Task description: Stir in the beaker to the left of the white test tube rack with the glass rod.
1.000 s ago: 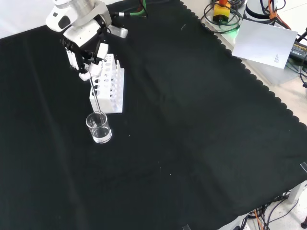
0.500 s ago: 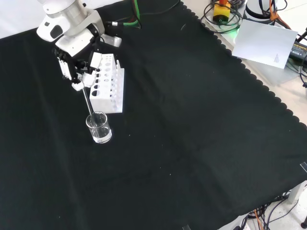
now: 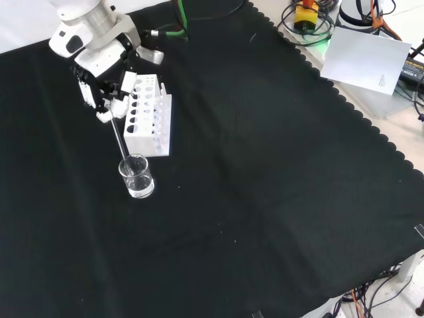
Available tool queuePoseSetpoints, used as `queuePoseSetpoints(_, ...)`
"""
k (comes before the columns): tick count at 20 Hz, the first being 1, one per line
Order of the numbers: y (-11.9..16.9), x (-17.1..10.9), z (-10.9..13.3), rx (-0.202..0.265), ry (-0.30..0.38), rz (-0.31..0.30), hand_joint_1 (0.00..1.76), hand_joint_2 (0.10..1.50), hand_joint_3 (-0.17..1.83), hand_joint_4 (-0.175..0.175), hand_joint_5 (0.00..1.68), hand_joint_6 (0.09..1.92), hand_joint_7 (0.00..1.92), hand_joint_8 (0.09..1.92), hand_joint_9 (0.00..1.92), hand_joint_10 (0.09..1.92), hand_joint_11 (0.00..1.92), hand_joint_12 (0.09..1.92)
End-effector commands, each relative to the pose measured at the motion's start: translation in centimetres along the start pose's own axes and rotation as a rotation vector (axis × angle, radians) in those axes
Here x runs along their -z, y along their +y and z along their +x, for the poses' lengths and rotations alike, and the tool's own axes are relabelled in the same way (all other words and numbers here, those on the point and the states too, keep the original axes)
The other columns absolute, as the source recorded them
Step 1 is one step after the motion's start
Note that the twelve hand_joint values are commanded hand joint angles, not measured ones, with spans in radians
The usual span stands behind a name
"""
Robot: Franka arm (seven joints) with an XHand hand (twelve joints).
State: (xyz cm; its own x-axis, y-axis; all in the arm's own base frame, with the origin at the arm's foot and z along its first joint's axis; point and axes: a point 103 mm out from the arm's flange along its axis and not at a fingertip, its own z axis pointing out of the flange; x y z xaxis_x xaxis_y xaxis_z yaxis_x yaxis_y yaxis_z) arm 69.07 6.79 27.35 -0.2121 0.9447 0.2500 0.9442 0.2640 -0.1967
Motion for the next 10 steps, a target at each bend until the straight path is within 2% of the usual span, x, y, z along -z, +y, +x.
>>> queuePoseSetpoints(1, -4.4, 1.9, -1.2, -0.042, -0.027, -0.022, 1.24, 1.03, -0.17, -0.175, 1.47, 0.17, 1.58, 0.92, 1.92, 0.43, 1.82, 0.80)
queuePoseSetpoints(10, -4.2, 1.2, 3.3, 0.030, -0.033, -0.024, 1.24, 1.03, -0.17, -0.175, 1.47, 0.17, 1.58, 0.92, 1.92, 0.43, 1.82, 0.80)
